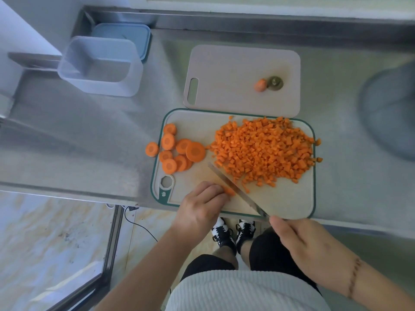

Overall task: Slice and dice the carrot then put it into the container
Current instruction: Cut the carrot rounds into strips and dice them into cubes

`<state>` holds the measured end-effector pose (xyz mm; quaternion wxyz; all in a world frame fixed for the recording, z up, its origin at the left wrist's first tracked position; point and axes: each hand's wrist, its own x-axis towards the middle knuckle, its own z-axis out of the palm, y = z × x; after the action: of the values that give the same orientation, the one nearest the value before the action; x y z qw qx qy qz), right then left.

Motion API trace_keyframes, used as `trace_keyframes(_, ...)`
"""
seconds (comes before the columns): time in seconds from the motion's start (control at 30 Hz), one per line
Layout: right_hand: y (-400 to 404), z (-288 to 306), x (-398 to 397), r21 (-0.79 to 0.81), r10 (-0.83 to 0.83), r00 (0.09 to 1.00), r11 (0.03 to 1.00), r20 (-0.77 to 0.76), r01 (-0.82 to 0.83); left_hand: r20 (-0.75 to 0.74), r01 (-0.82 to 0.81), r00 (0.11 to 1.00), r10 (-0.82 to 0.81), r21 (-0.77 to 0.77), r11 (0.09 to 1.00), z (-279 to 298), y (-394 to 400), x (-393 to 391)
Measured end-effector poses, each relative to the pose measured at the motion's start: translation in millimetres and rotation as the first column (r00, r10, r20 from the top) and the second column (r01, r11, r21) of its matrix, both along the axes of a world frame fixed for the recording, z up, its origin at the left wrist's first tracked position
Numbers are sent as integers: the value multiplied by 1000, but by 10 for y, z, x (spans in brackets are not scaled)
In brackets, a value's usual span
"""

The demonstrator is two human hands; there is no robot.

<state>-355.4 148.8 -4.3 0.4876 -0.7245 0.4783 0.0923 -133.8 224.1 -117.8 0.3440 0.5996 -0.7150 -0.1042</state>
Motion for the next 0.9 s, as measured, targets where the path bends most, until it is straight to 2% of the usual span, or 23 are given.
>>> trace_keyframes(0.2, 70, -26, -85, -42, 29, 996, 999, -83, -33, -30, -7, 1000, 6, -20, 1000, -43, 14, 11)
trace_keyframes(0.3, 71, -155, -19, -80, 90, 989, 992, -119, -100, -36, -2, 999, 1, -46, 999, -57, 1, 8)
trace_keyframes(0.47, -34, -250, 200, -54, 91, 994, 994, -64, -95, 10, 6, 1000, -6, -45, 999, -44, 8, 11)
trace_keyframes(0.63, -59, -173, 3, -24, 35, 999, 999, -17, -36, 100, -43, 994, 50, -68, 997, -65, 63, 18)
trace_keyframes(0.9, -10, -18, -4, 55, 35, 999, 998, -26, -34, 22, -73, 997, 73, -39, 997, -31, 35, 15)
